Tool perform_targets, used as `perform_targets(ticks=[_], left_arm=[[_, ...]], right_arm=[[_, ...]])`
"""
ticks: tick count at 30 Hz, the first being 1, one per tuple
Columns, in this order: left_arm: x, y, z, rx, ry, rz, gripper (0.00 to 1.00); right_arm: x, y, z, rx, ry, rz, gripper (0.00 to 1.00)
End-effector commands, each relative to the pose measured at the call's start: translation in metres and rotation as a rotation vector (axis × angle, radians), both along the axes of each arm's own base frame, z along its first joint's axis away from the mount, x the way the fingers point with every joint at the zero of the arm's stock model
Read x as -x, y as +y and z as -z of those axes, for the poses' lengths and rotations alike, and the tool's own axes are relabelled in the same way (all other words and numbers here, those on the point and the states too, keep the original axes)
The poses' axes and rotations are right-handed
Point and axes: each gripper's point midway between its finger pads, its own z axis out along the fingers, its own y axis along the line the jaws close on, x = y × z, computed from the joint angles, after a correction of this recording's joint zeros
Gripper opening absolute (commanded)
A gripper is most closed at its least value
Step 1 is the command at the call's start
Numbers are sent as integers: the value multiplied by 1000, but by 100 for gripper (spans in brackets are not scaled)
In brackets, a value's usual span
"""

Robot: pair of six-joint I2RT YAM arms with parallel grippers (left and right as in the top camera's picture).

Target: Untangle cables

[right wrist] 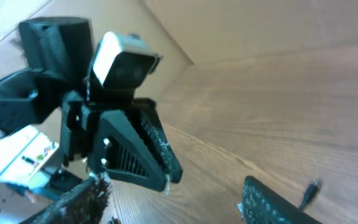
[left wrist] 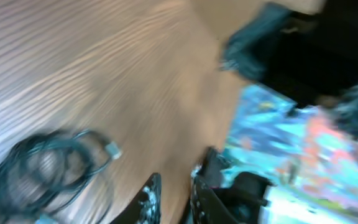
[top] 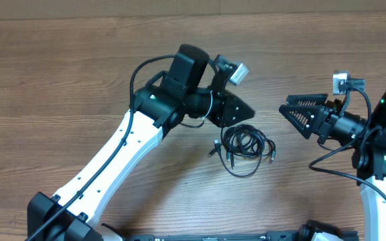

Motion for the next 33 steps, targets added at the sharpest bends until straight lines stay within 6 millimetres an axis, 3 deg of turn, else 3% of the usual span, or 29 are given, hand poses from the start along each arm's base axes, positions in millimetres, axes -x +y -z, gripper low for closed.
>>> perform_targets(ticks=[1,3,7,10,13,21,24,29,33], left_arm=[[-21,16,17,-141,-66,-128,21],[-20,19,20,-160,-76,-120,29],[-18,17,20,-163,-104,-98,57],[-18,17,21,-167,-131,-81,62],[-22,20,23,-186,-141,-101,75],[-27,24,27,-218,-153,-131,85],[-27,26,28,-230,-151,-137,93],[-29,30,32,-257,-149,-152,96],[-30,34,36,-282,-145,-166,100]], right_arm=[[-14,-14,17,70,82,138,71],[-18,-24,36,113,171,222,73],[-17,-40,69,181,326,331,74],[-14,-46,90,211,428,367,77],[-10,-48,111,217,536,366,80],[8,-35,169,196,864,276,83],[12,-21,182,214,920,218,83],[18,2,196,251,972,133,83],[21,-3,211,286,1082,211,83]])
